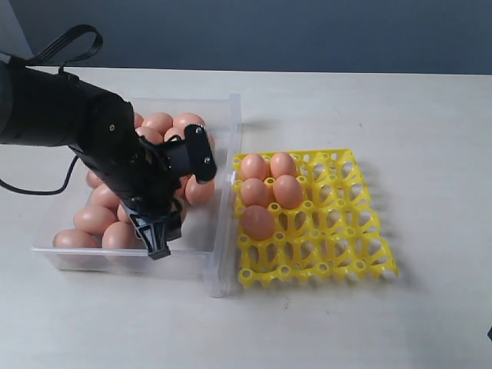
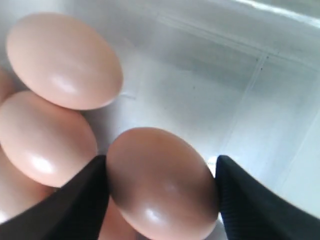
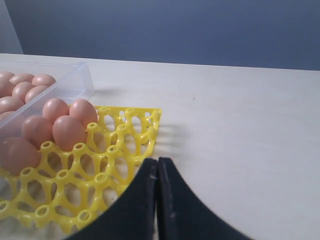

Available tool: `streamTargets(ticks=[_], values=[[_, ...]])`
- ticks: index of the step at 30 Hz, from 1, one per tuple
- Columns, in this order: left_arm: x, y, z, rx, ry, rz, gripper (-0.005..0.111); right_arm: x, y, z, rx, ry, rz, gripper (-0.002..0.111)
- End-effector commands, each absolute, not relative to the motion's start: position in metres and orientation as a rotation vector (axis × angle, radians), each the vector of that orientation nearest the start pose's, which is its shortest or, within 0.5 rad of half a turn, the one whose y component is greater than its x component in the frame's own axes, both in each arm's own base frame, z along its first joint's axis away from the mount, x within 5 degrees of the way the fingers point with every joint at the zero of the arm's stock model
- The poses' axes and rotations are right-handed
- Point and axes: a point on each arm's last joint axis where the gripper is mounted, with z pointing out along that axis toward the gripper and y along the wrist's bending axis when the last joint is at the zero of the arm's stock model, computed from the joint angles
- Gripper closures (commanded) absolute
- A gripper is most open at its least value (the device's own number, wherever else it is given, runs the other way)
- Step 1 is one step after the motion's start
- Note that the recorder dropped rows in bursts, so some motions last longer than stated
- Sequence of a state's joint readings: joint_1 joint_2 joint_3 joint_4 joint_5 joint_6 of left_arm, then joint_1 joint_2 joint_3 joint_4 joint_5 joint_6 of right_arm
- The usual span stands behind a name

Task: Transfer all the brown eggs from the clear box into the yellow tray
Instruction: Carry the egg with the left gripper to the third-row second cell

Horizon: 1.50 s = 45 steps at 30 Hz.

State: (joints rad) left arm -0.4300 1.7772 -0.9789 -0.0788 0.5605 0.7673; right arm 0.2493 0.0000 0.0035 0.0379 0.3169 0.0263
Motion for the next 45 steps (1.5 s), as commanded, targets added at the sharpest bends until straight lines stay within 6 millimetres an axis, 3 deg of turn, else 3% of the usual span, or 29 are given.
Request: streamTargets(ticks=[1,7,8,12,14,18,20,26,33,45], values=[[0.296,-0.147,0.178,1.41,2.363,-0.067,0.106,0.052,0.014,0.186,-0.178,1.785,0.233,0.107],[0.295,-0.162,0.217,1.129,2.218,-0.295,0.106,0.052,0.014,0.186,-0.178,1.785,0.233,0.107],[0.293,-0.17,0.23,1.076,2.134,-0.424,0.106,0.052,0.014,0.186,-0.178,1.785,0.233,0.107],[0.285,-0.19,0.245,0.975,1.899,-0.781,0.106,0.052,0.014,0.186,-0.178,1.785,0.233,0.107],[0.275,-0.204,0.226,1.124,1.728,-0.871,0.106,0.052,0.014,0.186,-0.178,1.785,0.233,0.107],[0.278,-0.22,0.185,1.22,1.79,-0.87,0.106,0.052,0.014,0.186,-0.178,1.785,0.233,0.107],[0.284,-0.223,0.173,1.223,1.815,-0.882,0.106,0.052,0.014,0.186,-0.178,1.785,0.233,0.107],[0.303,-0.233,0.161,1.223,1.823,-0.876,0.105,0.052,0.014,0.186,-0.178,1.785,0.233,0.107],[0.313,-0.234,0.135,1.216,1.913,-0.813,0.086,0.052,0.014,0.186,-0.178,1.785,0.233,0.107],[0.314,-0.233,0.133,1.213,1.927,-0.794,0.052,0.052,0.014,0.186,-0.178,1.785,0.233,0.107]])
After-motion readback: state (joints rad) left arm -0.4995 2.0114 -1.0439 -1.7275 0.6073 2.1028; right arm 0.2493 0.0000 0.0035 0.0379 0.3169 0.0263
